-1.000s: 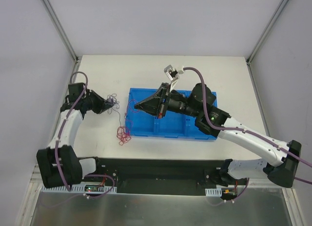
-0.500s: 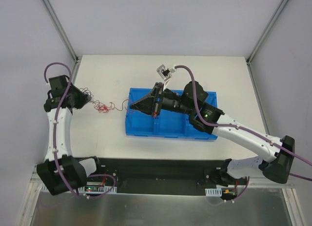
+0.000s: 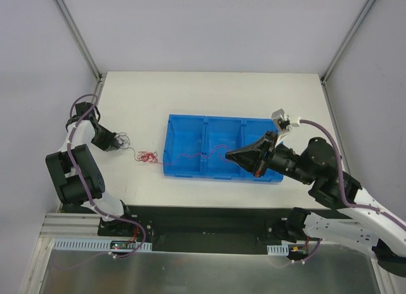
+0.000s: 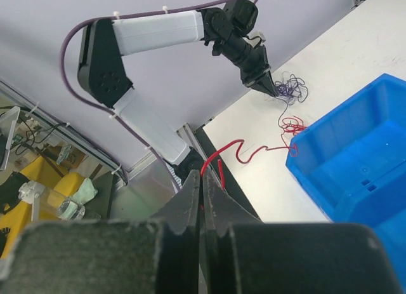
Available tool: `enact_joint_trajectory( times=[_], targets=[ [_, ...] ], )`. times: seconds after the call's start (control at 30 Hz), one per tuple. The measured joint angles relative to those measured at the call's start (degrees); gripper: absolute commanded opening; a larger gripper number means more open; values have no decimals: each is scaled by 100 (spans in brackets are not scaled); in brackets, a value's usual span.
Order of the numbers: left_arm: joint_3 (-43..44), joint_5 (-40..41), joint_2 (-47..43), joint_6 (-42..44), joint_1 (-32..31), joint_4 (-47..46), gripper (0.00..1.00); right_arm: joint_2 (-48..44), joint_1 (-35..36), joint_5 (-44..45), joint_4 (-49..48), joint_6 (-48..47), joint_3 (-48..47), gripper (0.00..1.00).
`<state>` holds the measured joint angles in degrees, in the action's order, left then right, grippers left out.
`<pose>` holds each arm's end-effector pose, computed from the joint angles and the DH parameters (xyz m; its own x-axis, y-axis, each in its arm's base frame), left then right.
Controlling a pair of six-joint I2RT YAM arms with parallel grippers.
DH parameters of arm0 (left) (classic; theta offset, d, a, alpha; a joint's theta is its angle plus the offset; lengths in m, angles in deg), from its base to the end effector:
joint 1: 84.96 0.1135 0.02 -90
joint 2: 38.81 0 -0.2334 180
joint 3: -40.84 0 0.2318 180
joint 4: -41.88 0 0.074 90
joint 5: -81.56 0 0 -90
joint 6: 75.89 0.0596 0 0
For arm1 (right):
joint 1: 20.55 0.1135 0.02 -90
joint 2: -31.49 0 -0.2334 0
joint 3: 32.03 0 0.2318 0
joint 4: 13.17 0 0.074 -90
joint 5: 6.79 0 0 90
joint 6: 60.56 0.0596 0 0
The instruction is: Untangle the cables
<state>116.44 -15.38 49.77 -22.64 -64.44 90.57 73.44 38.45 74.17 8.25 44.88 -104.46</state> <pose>0.2866 0.0996 0.1775 -0.4845 -0.8155 -0.3166 -0.7290 0.5764 -0.3692 0.0833 0.1569 0.4080 -0.1685 0.2301 -0.9585 -0.9146 0.3261 0.2391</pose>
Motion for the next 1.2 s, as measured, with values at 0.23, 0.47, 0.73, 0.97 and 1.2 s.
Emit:
enact_joint_trajectory(
  times=[0.23, 0.47, 0.73, 0.97, 1.2],
  targets=[
    [-105, -328, 127, -28, 131, -57, 62, -31, 0, -48, 138, -74, 173, 1],
    [-1139, -866, -1303, -188, 116, -28, 88, 575, 0, -326, 24, -74, 173, 1],
    [-1674, -748, -2151, -387, -1185, 87, 58, 688, 0, -472, -50, -81, 140, 1],
    [-1436, -269, -1412, -328, -1836, 131, 60, 479, 0, -422, -61, -79, 142, 1],
    [-1314, -352, -308, -398, -1891, -153, 35, 181, 0, -289, -105, -76, 225, 1]
  ],
)
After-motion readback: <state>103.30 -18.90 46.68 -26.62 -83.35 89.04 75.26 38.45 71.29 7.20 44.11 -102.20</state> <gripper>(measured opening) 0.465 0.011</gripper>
